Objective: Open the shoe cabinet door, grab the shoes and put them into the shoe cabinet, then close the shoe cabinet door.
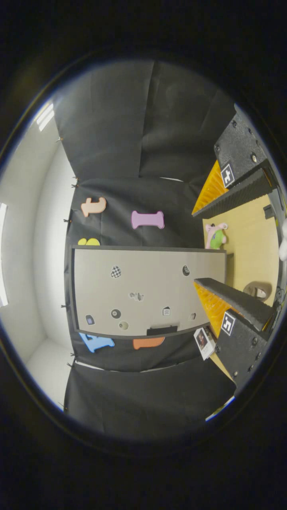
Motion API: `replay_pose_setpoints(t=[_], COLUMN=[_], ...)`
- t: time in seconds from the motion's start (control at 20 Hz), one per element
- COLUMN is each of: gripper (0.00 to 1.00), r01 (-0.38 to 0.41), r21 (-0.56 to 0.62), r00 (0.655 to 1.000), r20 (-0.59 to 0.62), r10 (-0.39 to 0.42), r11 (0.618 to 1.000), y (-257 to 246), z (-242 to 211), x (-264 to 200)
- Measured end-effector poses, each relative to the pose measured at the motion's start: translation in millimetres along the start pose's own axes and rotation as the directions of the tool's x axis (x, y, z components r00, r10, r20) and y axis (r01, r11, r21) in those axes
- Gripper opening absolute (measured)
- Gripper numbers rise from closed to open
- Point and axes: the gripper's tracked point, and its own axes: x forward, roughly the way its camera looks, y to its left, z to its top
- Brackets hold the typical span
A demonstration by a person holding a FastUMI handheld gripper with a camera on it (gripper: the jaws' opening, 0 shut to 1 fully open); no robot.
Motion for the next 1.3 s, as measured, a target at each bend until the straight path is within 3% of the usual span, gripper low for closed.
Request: replay_pose_setpoints(t=[0.45, 0.85, 1.3], gripper=[0.98, 0.98, 0.98], r01=[-0.064, -0.226, -0.295], r21=[0.018, 0.043, 0.037], r00=[0.997, 0.974, 0.955], r20=[-0.029, 0.023, -0.018], r10=[0.065, 0.225, 0.296], r11=[0.998, 0.973, 0.955], y=[69, 201, 310], z=[-14, 4, -2], x=[64, 165, 283])
